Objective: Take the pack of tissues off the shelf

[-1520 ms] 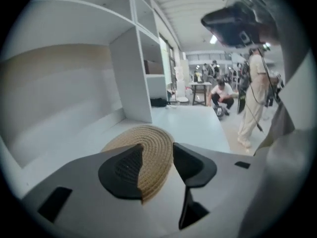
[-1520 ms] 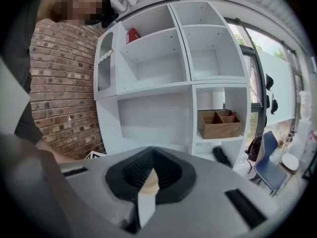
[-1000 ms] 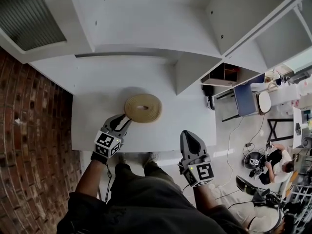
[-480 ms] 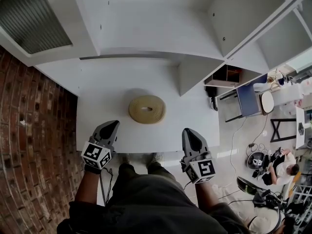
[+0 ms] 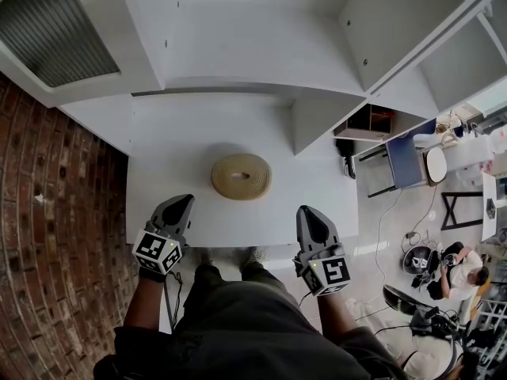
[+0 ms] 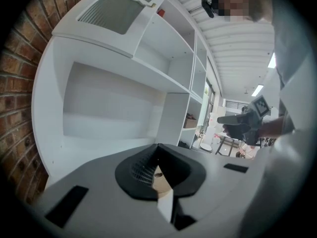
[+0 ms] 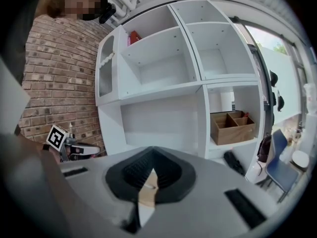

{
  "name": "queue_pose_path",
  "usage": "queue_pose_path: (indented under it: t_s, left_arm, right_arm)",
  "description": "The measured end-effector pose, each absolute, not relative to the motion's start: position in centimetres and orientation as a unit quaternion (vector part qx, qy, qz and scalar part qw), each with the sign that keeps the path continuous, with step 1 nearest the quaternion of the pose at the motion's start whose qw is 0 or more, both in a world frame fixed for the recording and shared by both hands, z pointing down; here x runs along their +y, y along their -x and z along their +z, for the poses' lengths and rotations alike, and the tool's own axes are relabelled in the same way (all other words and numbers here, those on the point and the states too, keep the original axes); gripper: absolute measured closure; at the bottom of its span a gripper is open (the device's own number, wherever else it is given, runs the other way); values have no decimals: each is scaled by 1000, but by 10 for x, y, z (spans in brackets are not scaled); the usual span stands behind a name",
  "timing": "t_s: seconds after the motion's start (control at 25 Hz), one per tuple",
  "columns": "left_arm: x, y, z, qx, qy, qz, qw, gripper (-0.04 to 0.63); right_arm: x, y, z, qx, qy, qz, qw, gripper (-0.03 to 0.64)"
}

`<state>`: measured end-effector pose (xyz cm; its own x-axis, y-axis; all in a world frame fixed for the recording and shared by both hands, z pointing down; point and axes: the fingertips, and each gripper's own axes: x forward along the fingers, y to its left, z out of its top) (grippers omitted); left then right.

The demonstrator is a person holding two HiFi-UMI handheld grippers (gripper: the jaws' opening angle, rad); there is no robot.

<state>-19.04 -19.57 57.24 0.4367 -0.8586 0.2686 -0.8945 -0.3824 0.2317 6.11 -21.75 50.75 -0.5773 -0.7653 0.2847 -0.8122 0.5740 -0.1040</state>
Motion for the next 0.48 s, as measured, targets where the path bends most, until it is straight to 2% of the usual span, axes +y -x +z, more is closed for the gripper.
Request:
queue_pose_path:
  t_s: [0.48]
  left_arm:
    - [-196,186,575,-525,-831,55,177,594]
  right_arm:
    - [-216,-65,507,-880,-450,108,106,618]
